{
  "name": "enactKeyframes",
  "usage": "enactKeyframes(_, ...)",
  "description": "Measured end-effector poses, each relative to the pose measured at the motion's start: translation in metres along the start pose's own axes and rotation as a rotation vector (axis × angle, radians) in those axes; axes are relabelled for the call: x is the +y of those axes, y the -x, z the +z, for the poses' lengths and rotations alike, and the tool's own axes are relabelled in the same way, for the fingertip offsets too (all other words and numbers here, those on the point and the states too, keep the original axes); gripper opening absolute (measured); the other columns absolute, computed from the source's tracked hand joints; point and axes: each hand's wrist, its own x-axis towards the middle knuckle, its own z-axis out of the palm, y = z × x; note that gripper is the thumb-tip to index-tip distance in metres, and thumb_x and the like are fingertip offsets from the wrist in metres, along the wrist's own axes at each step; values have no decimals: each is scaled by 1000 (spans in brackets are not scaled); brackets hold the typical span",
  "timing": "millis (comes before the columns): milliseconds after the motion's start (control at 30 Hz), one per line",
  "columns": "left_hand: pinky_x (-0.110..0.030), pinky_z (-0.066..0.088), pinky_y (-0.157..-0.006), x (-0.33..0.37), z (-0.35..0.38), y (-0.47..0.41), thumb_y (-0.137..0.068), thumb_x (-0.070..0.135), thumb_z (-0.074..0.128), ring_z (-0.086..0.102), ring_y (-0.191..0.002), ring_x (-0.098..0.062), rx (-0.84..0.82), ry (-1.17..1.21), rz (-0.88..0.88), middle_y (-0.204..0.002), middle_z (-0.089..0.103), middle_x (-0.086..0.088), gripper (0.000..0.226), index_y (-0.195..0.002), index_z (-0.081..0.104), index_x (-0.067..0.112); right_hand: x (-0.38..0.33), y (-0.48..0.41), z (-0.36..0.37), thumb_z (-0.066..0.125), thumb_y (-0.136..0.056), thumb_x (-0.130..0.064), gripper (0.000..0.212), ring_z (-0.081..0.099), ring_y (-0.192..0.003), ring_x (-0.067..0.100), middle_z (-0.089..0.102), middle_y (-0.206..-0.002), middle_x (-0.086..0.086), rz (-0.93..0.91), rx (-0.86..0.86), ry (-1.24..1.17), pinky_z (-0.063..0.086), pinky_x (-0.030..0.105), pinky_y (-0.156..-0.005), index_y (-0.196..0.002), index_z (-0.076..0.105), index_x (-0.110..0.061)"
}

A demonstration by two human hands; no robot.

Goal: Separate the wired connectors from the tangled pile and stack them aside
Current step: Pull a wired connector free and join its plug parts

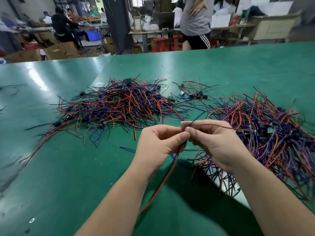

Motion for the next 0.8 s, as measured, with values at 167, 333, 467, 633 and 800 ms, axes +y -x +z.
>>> enactKeyframes(167, -21, 53, -56, -3, 4, 1, -60, 20, 76, 61, -53, -13, -68, 44, -56, -70, 70, -9, 32, -89, 72, 5, 1, -4, -6, 76, -55, -22, 12, 53, -51, 12, 65, -61, 6, -9, 25, -2, 43, 18, -49, -65, 76, -15)
enactKeyframes(333, -17, 49, -52, -3, 1, 3, -70, 10, 78, 60, -53, -9, -169, -154, -175, -63, 67, -1, 11, -78, 71, 9, -3, -4, -15, 77, -62, -8, 5, 55, -49, 12, 65, -59, 9, 83, 63, 114, 42, 17, -46, -64, 72, -7)
enactKeyframes(467, -12, 42, -51, -8, 2, 9, -79, 10, 76, 51, -52, -3, -390, -339, -266, -59, 61, 8, 17, -95, 71, 14, -16, -10, -36, 72, -67, -3, 7, 57, -45, 5, 63, -53, 2, 152, 278, -2, 45, 12, -43, -71, 66, -5)
enactKeyframes(633, -14, 41, -55, -8, 2, 11, -82, 13, 74, 50, -57, -5, -529, -424, -236, -66, 62, 4, 21, -103, 72, 17, -22, -13, -53, 70, -67, 2, 12, 62, -47, 7, 67, -56, 2, 158, 440, -211, 46, 10, -44, -76, 63, -2)
enactKeyframes(800, -17, 47, -55, -1, -8, 9, -82, 16, 73, 56, -60, -5, -539, -401, -209, -67, 64, 5, 9, -83, 74, 25, -20, -18, -66, 61, -84, 5, 8, 69, -62, 12, 69, -61, 5, -19, 564, -409, 53, 15, -59, -82, 63, -3)
